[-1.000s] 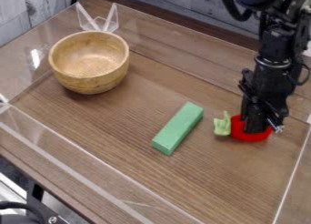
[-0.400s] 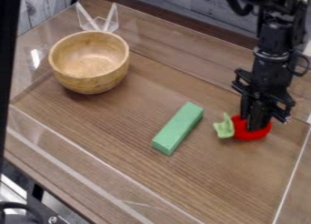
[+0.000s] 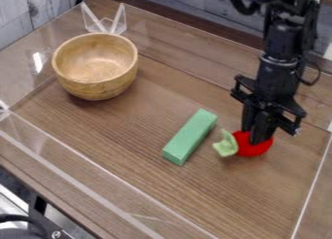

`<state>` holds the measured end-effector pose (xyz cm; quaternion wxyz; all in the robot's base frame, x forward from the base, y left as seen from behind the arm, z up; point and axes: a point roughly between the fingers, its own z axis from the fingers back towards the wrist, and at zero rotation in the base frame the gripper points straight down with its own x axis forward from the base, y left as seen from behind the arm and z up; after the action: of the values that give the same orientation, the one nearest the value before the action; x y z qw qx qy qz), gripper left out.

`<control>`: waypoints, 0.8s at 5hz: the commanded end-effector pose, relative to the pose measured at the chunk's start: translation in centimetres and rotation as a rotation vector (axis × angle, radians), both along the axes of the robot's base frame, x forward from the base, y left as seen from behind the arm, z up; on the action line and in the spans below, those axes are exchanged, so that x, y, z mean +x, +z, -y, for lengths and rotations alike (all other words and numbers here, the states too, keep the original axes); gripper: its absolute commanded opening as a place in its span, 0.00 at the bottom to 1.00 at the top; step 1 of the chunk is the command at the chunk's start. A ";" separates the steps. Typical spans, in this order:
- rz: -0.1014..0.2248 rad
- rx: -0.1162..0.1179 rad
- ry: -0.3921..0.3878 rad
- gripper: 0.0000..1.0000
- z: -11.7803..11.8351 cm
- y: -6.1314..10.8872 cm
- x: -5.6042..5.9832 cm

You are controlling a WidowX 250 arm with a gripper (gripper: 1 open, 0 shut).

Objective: Move the red object to the right side of the table

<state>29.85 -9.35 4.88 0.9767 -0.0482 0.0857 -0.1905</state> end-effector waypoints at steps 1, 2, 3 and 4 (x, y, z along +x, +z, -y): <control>0.105 -0.012 -0.027 0.00 1.4 3.8 -1.1; 0.110 -0.025 -0.057 0.00 3.4 3.5 -2.9; 0.116 -0.035 -0.028 0.00 4.3 2.9 -3.6; 0.127 -0.035 0.026 1.00 3.8 2.8 -3.6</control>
<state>25.77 -13.08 5.80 0.9804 -0.0463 0.0510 -0.1844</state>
